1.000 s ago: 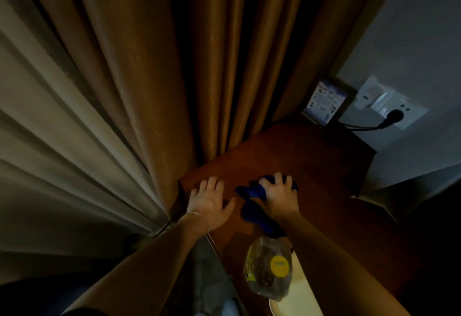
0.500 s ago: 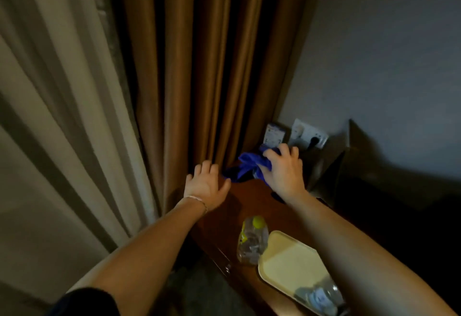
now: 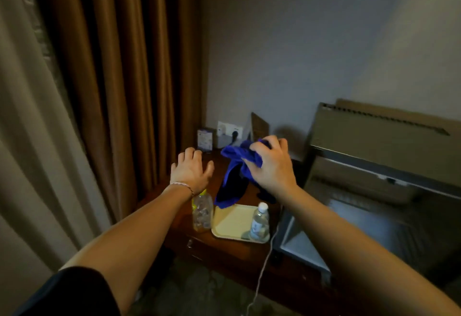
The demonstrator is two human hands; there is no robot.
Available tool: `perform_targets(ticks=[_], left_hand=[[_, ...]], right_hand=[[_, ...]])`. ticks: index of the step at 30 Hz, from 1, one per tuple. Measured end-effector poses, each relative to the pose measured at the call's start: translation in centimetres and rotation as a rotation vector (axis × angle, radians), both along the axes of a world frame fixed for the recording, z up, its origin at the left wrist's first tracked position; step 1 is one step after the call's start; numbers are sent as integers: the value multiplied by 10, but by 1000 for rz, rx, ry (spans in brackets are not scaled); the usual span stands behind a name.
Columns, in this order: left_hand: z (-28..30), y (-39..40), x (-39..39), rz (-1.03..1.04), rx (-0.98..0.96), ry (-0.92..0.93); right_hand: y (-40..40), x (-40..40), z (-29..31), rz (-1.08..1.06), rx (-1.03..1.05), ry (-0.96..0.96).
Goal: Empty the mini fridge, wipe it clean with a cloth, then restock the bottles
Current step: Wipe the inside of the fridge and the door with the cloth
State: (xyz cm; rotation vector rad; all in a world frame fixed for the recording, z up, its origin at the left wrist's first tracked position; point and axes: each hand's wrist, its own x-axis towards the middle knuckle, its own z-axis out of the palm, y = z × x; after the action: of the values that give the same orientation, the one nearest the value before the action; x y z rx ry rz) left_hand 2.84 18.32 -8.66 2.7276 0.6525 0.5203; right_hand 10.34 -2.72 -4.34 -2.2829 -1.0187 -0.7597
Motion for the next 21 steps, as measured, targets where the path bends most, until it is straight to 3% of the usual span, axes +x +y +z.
perform_targets(ticks=[9,16,21], left_hand=[[-30,-150,38,-265,-7,63],[-72,-240,67,-258,-87,190],[-113,-250,84,-203,-195,195]], right_hand=[[-153,-13,-65,-157,-61,96],[-237,20,-112,-374,-109,293],[-260,41,-152,-439,-204,499]])
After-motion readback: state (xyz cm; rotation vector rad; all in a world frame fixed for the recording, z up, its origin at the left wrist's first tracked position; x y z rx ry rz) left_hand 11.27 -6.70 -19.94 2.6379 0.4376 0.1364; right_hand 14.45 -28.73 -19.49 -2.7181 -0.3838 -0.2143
